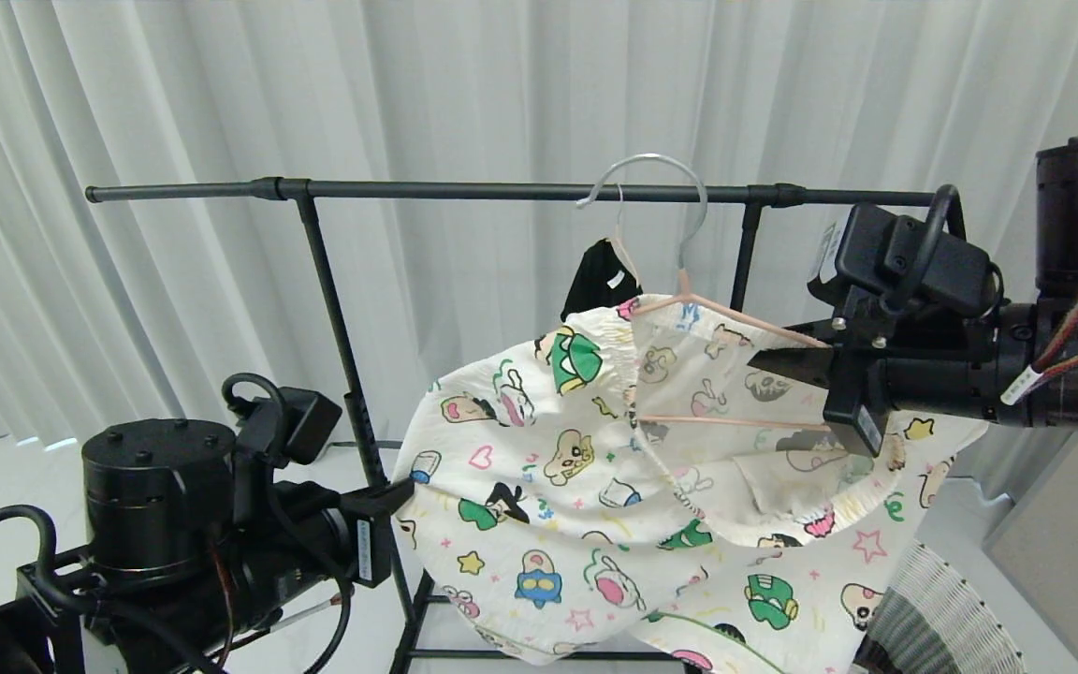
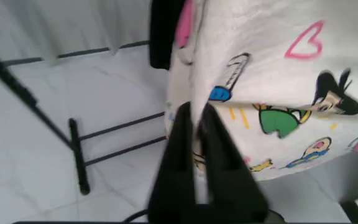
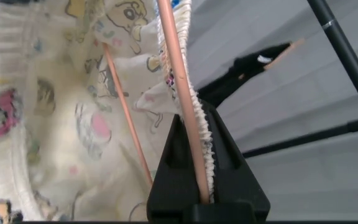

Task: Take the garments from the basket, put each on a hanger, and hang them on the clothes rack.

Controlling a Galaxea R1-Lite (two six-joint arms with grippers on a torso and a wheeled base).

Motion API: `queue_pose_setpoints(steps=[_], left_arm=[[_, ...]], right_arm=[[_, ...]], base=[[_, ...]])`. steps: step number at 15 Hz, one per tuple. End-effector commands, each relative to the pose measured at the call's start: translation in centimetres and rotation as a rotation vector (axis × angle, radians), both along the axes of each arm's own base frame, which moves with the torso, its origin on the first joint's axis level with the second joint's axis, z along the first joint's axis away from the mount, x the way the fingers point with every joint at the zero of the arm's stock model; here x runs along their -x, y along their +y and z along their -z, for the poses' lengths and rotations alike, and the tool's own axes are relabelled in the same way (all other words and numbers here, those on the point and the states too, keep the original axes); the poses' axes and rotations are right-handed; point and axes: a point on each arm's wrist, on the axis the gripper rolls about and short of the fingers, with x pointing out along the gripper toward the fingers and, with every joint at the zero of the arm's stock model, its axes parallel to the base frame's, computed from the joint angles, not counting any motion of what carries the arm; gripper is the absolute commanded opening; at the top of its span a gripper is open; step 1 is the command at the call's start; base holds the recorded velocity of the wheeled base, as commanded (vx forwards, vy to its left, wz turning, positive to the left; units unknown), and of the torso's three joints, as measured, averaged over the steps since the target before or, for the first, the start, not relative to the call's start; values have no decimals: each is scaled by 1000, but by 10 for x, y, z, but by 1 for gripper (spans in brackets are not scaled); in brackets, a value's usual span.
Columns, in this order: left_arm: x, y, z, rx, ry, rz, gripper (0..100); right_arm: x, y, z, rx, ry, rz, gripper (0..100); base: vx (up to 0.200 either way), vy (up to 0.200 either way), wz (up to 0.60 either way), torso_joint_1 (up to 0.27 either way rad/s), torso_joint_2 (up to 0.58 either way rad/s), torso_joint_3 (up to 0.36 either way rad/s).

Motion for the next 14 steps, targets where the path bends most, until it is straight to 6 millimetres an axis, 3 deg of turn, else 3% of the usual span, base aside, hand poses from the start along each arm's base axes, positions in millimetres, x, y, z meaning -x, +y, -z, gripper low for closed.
queue_pose_setpoints(steps=[1,8,14], left_arm=[[-1,3,0,14,7,-45,0],[-12,26,3,31,24,-197,0],[-12,17,7,-27,21,-137,0]], right_arm=[[-1,0,3,8,8,2,0],[1,-4,7,42,47,5,0],[4,2,6,21,62,-26,0]], base=[[0,0,0,0,0,0],[0,0,0,0,0,0],[0,0,0,0,0,0]])
